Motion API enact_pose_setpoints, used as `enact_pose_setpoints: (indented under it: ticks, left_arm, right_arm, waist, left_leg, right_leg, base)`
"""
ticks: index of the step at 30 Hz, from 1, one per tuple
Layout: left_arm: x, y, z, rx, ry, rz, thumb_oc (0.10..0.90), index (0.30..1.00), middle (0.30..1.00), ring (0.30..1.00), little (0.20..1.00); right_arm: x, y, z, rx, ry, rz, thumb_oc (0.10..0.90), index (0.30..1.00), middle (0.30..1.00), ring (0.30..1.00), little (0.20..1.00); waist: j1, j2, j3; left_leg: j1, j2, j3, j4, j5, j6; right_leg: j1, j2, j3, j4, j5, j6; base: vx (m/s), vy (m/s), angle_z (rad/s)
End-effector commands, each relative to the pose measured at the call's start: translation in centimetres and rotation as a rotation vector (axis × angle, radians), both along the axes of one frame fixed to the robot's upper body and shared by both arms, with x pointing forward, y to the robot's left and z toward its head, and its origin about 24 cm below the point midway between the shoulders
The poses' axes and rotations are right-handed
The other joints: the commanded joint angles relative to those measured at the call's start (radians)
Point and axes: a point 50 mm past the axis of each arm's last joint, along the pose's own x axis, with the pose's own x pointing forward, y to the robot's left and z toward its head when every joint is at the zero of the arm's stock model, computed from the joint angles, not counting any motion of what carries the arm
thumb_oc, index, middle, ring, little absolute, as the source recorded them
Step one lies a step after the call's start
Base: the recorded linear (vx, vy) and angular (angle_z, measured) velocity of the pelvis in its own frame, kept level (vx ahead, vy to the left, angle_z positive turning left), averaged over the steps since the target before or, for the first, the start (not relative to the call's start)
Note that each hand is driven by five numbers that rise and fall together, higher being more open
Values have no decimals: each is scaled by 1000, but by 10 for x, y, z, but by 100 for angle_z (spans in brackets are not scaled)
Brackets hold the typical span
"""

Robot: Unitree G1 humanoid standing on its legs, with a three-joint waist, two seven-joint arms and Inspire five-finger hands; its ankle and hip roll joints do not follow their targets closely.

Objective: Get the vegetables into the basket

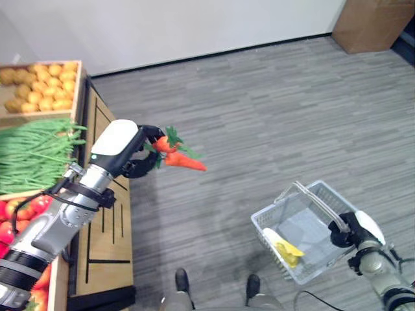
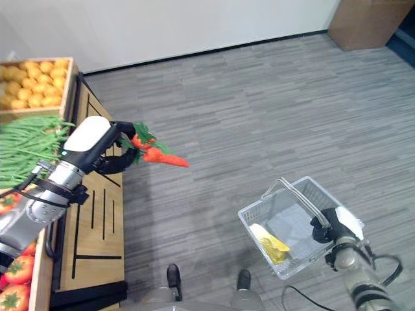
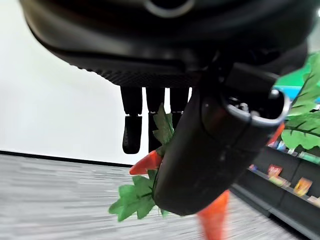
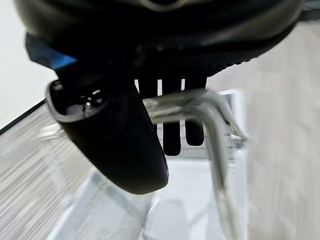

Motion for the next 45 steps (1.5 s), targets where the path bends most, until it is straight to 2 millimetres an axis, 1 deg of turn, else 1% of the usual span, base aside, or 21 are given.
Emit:
enact_pose_setpoints:
  ticks: [1, 5, 6, 7, 12, 14, 16, 19, 22, 23, 25, 26, 28, 29, 30, 33, 34, 36, 38, 40, 45]
  left_arm:
    - [8, -10, 50, -117, -209, -83, 400, 300, 300, 300, 300]
    - [10, -29, 44, -170, -178, -151, 400, 300, 300, 300, 300]
    - [11, -38, 40, -191, -159, -187, 400, 300, 300, 300, 300]
    - [11, -38, 41, -192, -159, -187, 400, 300, 300, 300, 300]
    - [13, -57, 36, -239, -134, -247, 400, 300, 300, 300, 300]
    - [14, -66, 35, -257, -127, -273, 400, 300, 300, 300, 300]
    - [16, -80, 33, -289, -106, -320, 400, 300, 300, 300, 300]
    - [17, -86, 30, -298, -81, -346, 400, 300, 300, 300, 300]
    - [16, -101, 24, -313, -43, -398, 400, 300, 300, 300, 300]
    - [16, -109, 20, -305, -27, -415, 400, 300, 300, 300, 300]
    - [17, -116, 14, -297, -4, -427, 400, 300, 300, 300, 300]
    - [17, -118, 10, -300, 6, -427, 400, 300, 300, 300, 300]
    - [22, -122, -11, -260, 55, -381, 400, 300, 300, 300, 300]
    - [24, -123, -18, -244, 72, -367, 400, 300, 300, 300, 300]
    - [24, -123, -18, -244, 72, -368, 400, 300, 300, 300, 300]
    - [24, -120, -33, -188, 105, -344, 400, 300, 300, 300, 300]
    - [23, -112, -46, -164, 142, -298, 400, 300, 300, 300, 300]
    - [24, -106, -54, -153, 162, -262, 400, 300, 300, 300, 300]
    - [24, -105, -56, -154, 165, -251, 400, 300, 300, 300, 300]
    - [28, -96, -69, -142, 192, -176, 400, 300, 300, 300, 300]
    - [30, -92, -80, -105, 207, -125, 400, 300, 300, 300, 300]
  right_arm:
    - [55, 18, 56, -11, -294, 142, 400, 300, 300, 300, 300]
    - [75, 43, 75, -14, -338, 290, 400, 300, 300, 300, 300]
    - [83, 54, 80, -4, -346, 339, 400, 300, 300, 300, 300]
    - [83, 54, 80, -4, -346, 339, 400, 300, 300, 300, 300]
    - [97, 66, 84, -6, -342, 375, 400, 300, 300, 300, 300]
    - [106, 74, 90, -11, -362, 397, 400, 300, 300, 300, 300]
    - [118, 90, 98, 2, -401, 425, 400, 300, 300, 300, 300]
    - [124, 100, 102, 26, -424, 443, 400, 300, 300, 300, 300]
    - [135, 129, 113, 120, -502, 499, 400, 300, 300, 300, 300]
    - [139, 152, 124, 187, -565, 559, 400, 300, 300, 300, 300]
    - [139, 172, 134, 278, -620, 611, 400, 300, 300, 300, 300]
    - [139, 177, 135, 303, -626, 623, 400, 300, 300, 300, 300]
    - [132, 203, 144, 411, -672, 716, 400, 300, 300, 300, 300]
    - [129, 207, 147, 423, -682, 743, 400, 300, 300, 300, 300]
    - [129, 207, 147, 423, -681, 742, 400, 300, 300, 300, 300]
    - [123, 214, 154, 457, -706, 795, 400, 300, 300, 300, 300]
    - [117, 217, 161, 517, -734, 823, 400, 300, 300, 300, 300]
    - [113, 221, 166, 566, -749, 847, 400, 300, 300, 300, 300]
    - [111, 223, 167, 581, -752, 859, 400, 300, 300, 300, 300]
    - [101, 232, 172, 673, -766, 913, 400, 300, 300, 300, 300]
    - [92, 239, 176, 747, -768, 961, 400, 300, 300, 300, 300]
  waist:
    - [12, -60, -55]
    - [9, -60, -66]
    - [9, -58, -72]
    - [9, -58, -71]
    - [12, -58, -78]
    - [12, -58, -77]
    - [13, -56, -76]
    - [13, -54, -74]
    - [15, -52, -74]
    - [13, -52, -74]
    - [10, -53, -73]
    - [9, -53, -74]
    - [1, -58, -80]
    - [-3, -59, -82]
    - [-3, -59, -82]
    - [-8, -61, -87]
    - [-11, -62, -92]
    - [-14, -63, -93]
    - [-14, -63, -94]
    - [-20, -64, -97]
    - [-27, -65, -98]
  left_leg:
    - [30, -15, -24, 0, -53, -27]
    - [41, -13, -20, 0, -58, -27]
    - [47, -13, -17, 0, -61, -27]
    - [47, -13, -17, 0, -61, -27]
    - [50, -13, -16, 0, -65, -27]
    - [50, -12, -15, 0, -67, -27]
    - [49, -12, -16, 0, -67, -26]
    - [51, -12, -16, 0, -68, -26]
    - [52, -13, -16, 0, -71, -24]
    - [54, -13, -16, 0, -73, -23]
    - [55, -11, -14, 0, -75, -22]
    - [56, -10, -13, 0, -76, -22]
    - [66, -10, -4, 0, -82, -21]
    - [68, -10, -2, 0, -83, -21]
    - [69, -10, -2, 0, -83, -21]
    - [76, -8, 4, 0, -87, -21]
    - [81, -7, 12, 0, -88, -22]
    - [83, -6, 16, 0, -88, -23]
    - [84, -6, 17, 0, -88, -23]
    - [85, -4, 22, 0, -88, -24]
    - [84, 0, 25, 0, -87, -26]
  right_leg:
    - [-26, -84, 17, 0, 24, 77]
    - [-18, -82, 23, 0, 19, 74]
    - [-15, -83, 25, 0, 17, 74]
    - [-15, -83, 26, 0, 17, 74]
    - [-13, -83, 30, 0, 15, 74]
    - [-13, -84, 32, 0, 15, 74]
    - [-13, -83, 34, 0, 16, 72]
    - [-12, -83, 35, 0, 16, 71]
    - [-10, -84, 37, 0, 15, 71]
    - [-8, -83, 40, 0, 14, 70]
    - [-9, -82, 43, 0, 14, 69]
    - [-9, -82, 43, 0, 13, 69]
    - [-6, -78, 49, 0, 9, 67]
    - [-6, -78, 53, 0, 8, 67]
    - [-6, -78, 53, 0, 8, 67]
    - [-5, -76, 59, 0, 7, 67]
    - [-3, -76, 65, 0, 8, 68]
    - [-2, -76, 65, 0, 8, 68]
    - [-1, -75, 65, 0, 8, 68]
    - [-1, -74, 67, 0, 7, 67]
    - [-5, -73, 69, 0, 9, 66]
  base:
    - [26, -42, -3]
    - [23, -12, -1]
    - [31, -7, 1]
    - [0, 0, 0]
    - [0, 0, 0]
    - [0, 0, 0]
    - [0, 0, 0]
    - [0, 0, 0]
    - [0, 0, 0]
    - [0, 0, 0]
    - [0, 0, 0]
    - [0, 0, 0]
    - [37, 5, -2]
    - [17, 2, -9]
    - [14, 1, -11]
    - [22, 0, -6]
    - [18, -2, -6]
    - [4, -2, -9]
    - [0, -1, -4]
    - [0, 0, 0]
    - [0, 0, 0]
